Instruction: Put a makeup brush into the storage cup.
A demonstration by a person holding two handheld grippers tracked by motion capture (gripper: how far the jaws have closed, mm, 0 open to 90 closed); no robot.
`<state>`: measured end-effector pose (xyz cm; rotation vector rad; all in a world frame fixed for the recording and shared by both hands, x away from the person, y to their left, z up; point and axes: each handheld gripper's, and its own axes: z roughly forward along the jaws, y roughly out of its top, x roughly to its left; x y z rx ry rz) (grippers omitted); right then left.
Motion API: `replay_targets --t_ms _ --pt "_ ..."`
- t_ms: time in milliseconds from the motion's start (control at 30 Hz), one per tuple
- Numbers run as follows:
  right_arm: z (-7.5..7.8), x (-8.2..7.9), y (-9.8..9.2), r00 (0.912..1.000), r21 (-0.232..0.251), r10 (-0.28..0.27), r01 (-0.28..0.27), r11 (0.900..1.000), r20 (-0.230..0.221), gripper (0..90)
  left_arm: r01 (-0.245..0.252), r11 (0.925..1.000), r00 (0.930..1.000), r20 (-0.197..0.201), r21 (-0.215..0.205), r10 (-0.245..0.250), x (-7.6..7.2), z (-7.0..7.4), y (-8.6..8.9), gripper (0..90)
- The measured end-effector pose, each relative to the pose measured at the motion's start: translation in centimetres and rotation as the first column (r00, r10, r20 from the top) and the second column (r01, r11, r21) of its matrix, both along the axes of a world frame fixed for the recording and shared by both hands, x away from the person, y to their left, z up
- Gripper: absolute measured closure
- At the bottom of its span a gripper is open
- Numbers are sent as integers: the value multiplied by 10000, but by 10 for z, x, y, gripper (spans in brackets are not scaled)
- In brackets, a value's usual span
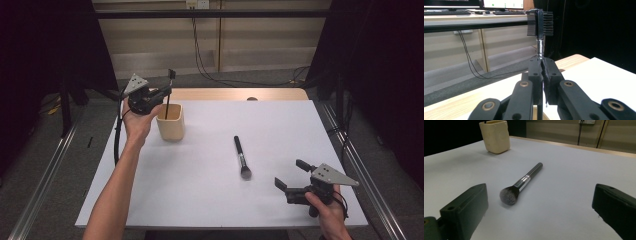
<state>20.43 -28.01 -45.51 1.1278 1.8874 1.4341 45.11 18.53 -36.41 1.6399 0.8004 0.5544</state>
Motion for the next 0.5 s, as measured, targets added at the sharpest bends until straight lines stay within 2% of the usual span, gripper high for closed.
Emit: replay_targets --t_ms 500 --pt "0 1 1 10000 -13 7 -7 10000 -22 0 -27 9998 9998 -172 199 30 -3 -18 2 857"
